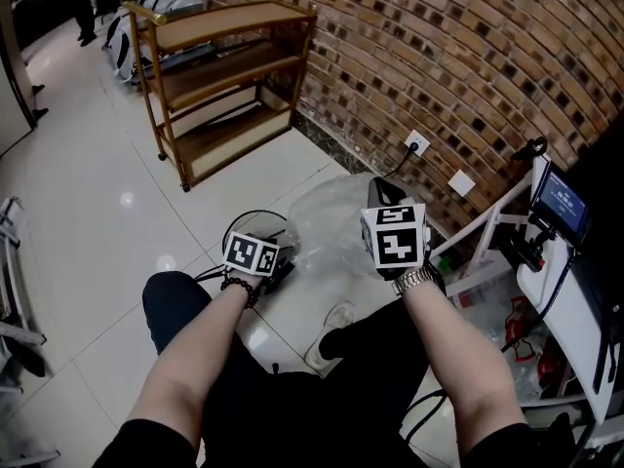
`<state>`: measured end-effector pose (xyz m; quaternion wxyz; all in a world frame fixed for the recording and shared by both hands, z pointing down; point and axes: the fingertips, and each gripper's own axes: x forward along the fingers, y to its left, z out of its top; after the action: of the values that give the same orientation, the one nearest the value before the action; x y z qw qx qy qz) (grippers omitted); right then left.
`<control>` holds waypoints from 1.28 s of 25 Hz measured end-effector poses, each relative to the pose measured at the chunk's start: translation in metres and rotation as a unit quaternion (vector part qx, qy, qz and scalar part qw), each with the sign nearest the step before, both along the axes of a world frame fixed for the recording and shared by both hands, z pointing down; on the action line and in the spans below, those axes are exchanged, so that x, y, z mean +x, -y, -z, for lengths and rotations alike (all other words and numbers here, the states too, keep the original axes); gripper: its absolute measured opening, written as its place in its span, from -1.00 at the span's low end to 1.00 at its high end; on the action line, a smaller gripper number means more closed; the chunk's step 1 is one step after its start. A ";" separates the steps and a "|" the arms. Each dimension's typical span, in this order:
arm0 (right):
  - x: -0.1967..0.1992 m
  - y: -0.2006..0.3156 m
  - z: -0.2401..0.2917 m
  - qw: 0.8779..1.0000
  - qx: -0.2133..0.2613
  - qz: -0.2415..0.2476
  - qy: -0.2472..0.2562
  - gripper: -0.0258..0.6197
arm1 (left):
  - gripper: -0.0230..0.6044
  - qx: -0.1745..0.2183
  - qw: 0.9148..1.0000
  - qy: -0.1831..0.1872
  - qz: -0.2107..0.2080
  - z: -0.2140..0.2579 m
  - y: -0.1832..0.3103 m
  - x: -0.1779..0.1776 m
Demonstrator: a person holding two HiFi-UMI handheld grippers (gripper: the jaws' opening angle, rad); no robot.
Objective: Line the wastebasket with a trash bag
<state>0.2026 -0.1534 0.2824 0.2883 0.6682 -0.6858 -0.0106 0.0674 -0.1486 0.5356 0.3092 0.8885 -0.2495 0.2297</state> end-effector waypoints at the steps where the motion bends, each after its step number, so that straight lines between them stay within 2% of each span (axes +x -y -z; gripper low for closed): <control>1: -0.002 0.001 0.001 1.000 0.001 0.002 0.002 -0.91 | -0.32 -0.004 1.000 0.002 -0.002 -0.002 -0.001 -0.001; 7: -0.016 0.005 0.004 1.000 0.003 0.016 0.025 -0.91 | -0.33 -0.014 1.000 0.025 -0.003 -0.007 -0.006 -0.016; 10: -0.017 0.007 0.002 0.999 0.002 0.018 0.034 -0.91 | -0.58 -0.004 0.999 0.030 0.010 0.000 -0.003 -0.031; 15: -0.021 0.009 -0.009 0.998 -0.002 0.027 0.050 -0.91 | -0.70 0.015 0.999 0.027 0.040 0.017 0.002 -0.059; 19: -0.023 0.009 -0.023 0.997 -0.010 0.037 0.070 -0.91 | -0.71 0.033 0.997 0.034 0.057 0.037 0.005 -0.082; 24: -0.031 0.010 -0.043 0.994 -0.022 0.051 0.094 -0.91 | -0.71 0.056 0.994 0.070 0.068 0.056 0.004 -0.114; 32: -0.059 0.016 -0.071 0.989 -0.039 0.087 0.115 -0.91 | -0.71 0.063 0.989 0.105 0.088 0.076 -0.001 -0.160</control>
<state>0.1435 -0.1689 0.3533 0.2315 0.5907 -0.7699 0.0684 -0.0927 -0.1472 0.4595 0.2439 0.8514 -0.3722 0.2776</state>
